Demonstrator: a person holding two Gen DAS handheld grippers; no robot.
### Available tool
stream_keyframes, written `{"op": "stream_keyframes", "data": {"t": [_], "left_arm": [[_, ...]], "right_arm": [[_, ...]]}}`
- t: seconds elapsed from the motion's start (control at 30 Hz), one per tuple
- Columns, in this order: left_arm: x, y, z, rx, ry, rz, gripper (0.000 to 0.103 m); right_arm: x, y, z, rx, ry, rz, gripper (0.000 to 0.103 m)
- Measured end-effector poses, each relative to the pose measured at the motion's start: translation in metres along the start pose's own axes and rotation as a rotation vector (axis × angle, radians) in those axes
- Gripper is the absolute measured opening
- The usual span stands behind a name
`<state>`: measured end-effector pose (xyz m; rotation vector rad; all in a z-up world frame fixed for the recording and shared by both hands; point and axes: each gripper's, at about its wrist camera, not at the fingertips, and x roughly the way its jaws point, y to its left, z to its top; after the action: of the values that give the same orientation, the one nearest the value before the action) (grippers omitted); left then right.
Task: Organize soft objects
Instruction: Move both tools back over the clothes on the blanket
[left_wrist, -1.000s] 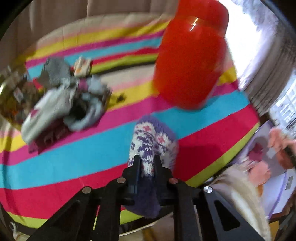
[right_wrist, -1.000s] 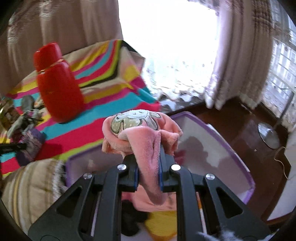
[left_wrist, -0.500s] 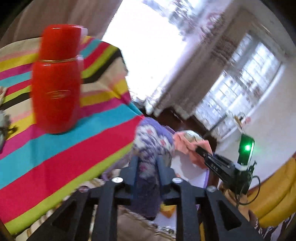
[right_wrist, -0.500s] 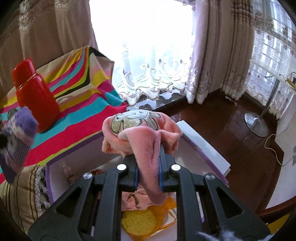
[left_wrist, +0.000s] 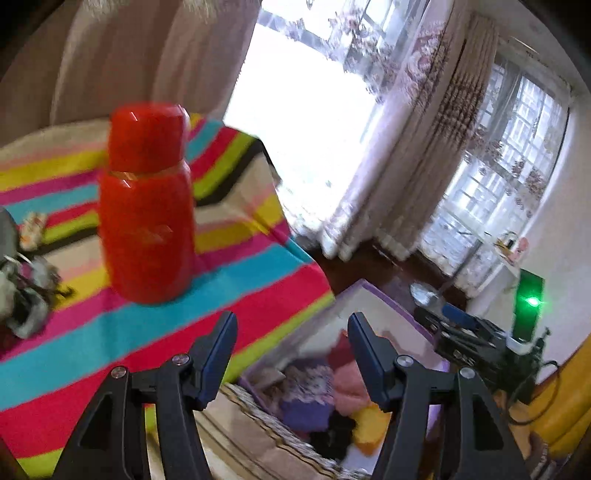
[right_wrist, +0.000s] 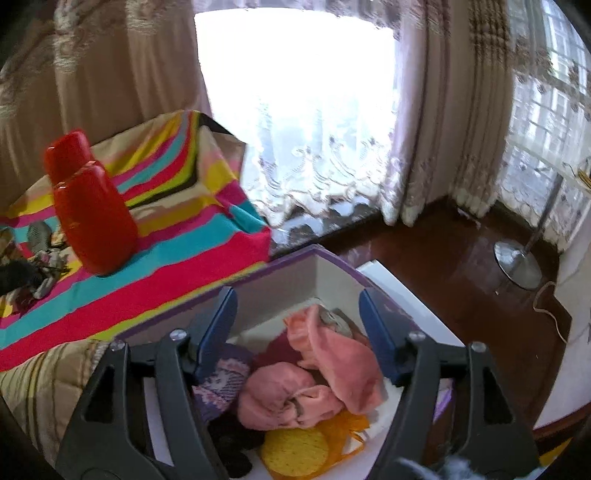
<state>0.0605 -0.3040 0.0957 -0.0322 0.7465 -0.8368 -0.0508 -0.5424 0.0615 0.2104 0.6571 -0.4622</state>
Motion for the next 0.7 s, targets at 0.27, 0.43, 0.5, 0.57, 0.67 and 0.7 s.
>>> {"op": "stream_keyframes", "data": {"t": [0.27,0.43,0.5,0.57,0.67,0.7], "left_arm": [[-0.045,0.011,0.016,0.064,-0.202,0.24,0.084],[-0.053,0.043,0.018,0.062,-0.229,0.332,0.084],[-0.057,0.06,0.018,0.047,-0.224,0.361,0.084],[-0.06,0.077,0.018,0.017,-0.207,0.375,0.084],[-0.06,0.109,0.018,-0.02,-0.149,0.412,0.084],[-0.061,0.118,0.016,-0.026,-0.143,0.432,0.084]], "right_arm": [[-0.024,0.054,0.01,-0.101,-0.084,0.077,0.087],[-0.033,0.095,0.009,-0.191,-0.108,0.108,0.09],[-0.035,0.109,0.007,-0.221,-0.11,0.137,0.09],[-0.037,0.122,0.005,-0.239,-0.112,0.169,0.09],[-0.037,0.138,0.002,-0.258,-0.099,0.239,0.09],[-0.037,0.144,0.001,-0.265,-0.089,0.275,0.09]]}}
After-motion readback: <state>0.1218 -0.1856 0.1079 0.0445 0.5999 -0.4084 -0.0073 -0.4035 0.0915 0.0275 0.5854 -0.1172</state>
